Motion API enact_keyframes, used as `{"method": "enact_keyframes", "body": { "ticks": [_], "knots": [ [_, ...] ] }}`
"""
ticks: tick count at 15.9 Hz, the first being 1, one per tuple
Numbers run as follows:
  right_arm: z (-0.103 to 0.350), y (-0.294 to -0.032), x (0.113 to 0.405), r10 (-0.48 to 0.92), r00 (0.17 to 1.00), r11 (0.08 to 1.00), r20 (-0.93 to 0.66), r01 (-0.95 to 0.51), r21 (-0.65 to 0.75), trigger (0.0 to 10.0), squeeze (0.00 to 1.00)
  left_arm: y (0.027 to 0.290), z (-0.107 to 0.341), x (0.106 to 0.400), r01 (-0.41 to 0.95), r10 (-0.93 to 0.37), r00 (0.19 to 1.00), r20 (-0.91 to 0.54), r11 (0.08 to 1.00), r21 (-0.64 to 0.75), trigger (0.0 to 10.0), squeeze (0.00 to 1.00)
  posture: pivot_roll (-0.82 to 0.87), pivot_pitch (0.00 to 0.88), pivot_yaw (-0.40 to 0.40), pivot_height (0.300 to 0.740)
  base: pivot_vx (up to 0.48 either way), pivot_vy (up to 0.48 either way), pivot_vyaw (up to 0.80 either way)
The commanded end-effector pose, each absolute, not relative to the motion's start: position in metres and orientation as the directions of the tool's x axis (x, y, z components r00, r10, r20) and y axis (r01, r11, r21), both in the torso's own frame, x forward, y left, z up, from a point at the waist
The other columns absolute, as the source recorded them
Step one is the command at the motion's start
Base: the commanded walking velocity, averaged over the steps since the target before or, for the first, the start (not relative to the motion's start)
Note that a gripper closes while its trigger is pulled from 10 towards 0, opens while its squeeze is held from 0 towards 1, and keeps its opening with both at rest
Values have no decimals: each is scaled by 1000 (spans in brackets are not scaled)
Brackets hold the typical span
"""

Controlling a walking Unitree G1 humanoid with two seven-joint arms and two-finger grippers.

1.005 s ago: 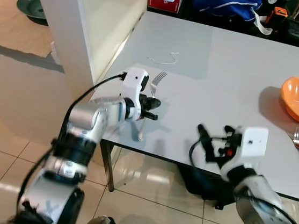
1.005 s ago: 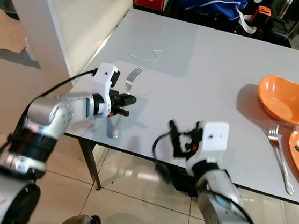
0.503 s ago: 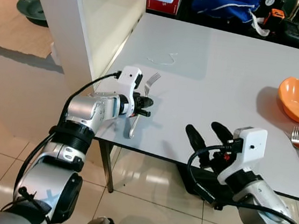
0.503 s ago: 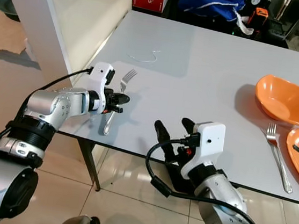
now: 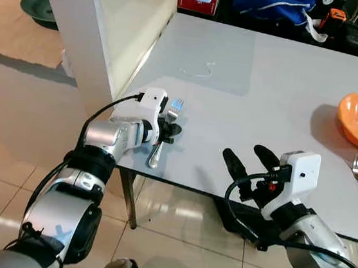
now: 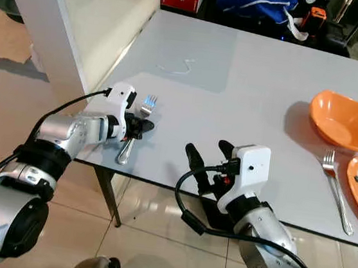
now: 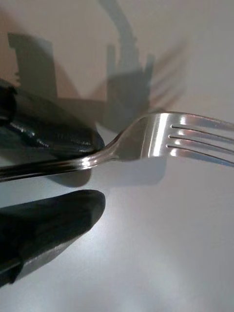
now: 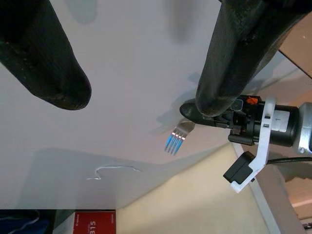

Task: Setting the table

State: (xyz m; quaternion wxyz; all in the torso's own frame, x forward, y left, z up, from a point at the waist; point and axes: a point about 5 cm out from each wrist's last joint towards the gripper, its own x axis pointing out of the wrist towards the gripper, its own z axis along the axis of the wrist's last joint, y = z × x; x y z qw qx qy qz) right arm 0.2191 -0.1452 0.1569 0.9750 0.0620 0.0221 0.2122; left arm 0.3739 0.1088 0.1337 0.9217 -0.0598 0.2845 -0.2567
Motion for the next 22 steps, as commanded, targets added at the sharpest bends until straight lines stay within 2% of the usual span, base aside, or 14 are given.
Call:
{"method": "enact_keyframes", "body": {
  "ticks": [1,3,4,5,6,7,11,12,14,16,22],
  "knots": [
    [160,-150,219,399,917,911,-4,-396,115,10000,0,113,135,378,415,-465,734,-495,884,-216,10000,1000,-21,95,-8,740,0,0,0],
    [161,-151,218,397,918,913,-7,-394,108,10000,0,112,136,379,409,-458,738,-495,888,-212,10000,1000,-21,95,-8,740,0,0,0],
    [161,-152,217,399,917,913,-11,-396,94,10000,0,112,136,380,406,-431,750,-501,899,-165,10000,996,-21,95,-8,740,0,0,0],
    [161,-152,218,400,916,913,-13,-398,90,10000,0,111,134,381,408,-414,755,-508,904,-130,10000,902,-32,87,-5,740,0,0,0],
    [160,-153,219,402,916,913,-16,-400,82,10000,0,109,132,380,424,-398,755,-522,903,-75,10000,302,-28,84,-6,740,0,0,0],
    [160,-153,219,403,915,913,-17,-401,77,10000,0,106,131,380,440,-392,753,-528,897,-40,10000,0,-26,82,-8,740,0,0,0],
    [160,-152,221,409,912,911,-21,-407,66,10000,0,99,128,379,471,-374,754,-539,881,48,10000,0,-21,82,-8,740,0,0,0],
    [159,-151,222,410,912,911,-24,-408,64,10000,0,98,126,379,502,-346,763,-547,849,163,10000,0,-19,84,-8,740,0,0,0],
    [159,-151,222,410,912,911,-25,-407,65,10000,0,97,127,380,501,-335,765,-550,846,182,10000,0,-18,83,-5,740,0,0,0],
    [158,-151,222,408,913,912,-28,-405,65,10000,0,99,128,381,501,-296,776,-556,826,260,10000,0,-18,83,-3,740,0,0,0],
    [158,-149,223,412,911,910,-30,-409,68,10000,0,98,133,384,471,-251,794,-554,830,299,10000,0,-9,83,-5,740,0,0,0]
  ]
}}
